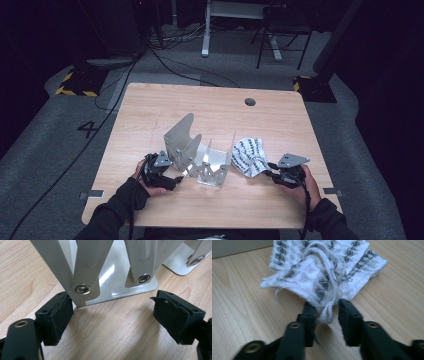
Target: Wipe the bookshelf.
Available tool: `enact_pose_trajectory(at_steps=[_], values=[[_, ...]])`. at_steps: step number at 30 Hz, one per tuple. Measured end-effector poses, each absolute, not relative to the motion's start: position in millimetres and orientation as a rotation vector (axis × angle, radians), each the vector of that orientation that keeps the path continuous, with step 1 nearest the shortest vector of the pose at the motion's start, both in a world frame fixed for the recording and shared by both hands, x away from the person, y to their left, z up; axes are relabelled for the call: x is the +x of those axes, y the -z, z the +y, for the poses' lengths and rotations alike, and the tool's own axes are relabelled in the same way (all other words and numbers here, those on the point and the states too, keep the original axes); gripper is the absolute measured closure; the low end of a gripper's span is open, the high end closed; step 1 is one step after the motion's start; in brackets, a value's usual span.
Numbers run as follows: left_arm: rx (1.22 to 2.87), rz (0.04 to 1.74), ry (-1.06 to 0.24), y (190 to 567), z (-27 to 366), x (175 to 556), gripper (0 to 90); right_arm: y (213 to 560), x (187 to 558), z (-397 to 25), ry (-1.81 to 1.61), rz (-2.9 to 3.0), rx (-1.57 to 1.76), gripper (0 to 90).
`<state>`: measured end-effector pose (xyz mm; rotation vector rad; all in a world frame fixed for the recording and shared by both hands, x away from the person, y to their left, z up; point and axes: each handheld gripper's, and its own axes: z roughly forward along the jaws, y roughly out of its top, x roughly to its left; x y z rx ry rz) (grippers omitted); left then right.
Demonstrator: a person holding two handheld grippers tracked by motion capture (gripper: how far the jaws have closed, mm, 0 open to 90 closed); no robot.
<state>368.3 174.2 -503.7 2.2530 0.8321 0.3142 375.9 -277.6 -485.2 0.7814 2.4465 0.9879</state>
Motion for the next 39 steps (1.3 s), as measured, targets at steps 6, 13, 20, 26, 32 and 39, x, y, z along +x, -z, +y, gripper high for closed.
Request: enact_pose_trajectory(at_steps=[6,13,20,26,32,39], values=[[2.253,0.832,-0.314,503.7,174.1,368.3,16.6,482.2,371.3,-298.1,-0.998,2.432,0.814,87.2],[2.251,0.835,-0.315,503.7,174.0,368.1,16.7,482.7,365.8,-321.0,-0.983,2.401,0.882,66.4],[2.253,0.835,-0.316,503.7,181.0,360.7,16.7,487.2,352.1,-356.9,-0.980,2.369,0.990,43.6],[2.252,0.841,-0.315,503.8,202.8,346.6,16.6,493.6,336.2,-378.8,-0.973,2.385,1.041,34.6],[2.231,0.892,-0.334,504.4,233.9,328.4,16.2,503.7,324.8,-393.3,-1.049,2.326,1.113,28.7],[2.206,0.974,-0.374,504.4,252.5,314.7,16.2,503.9,317.1,-399.7,-1.053,2.323,1.117,29.4]])
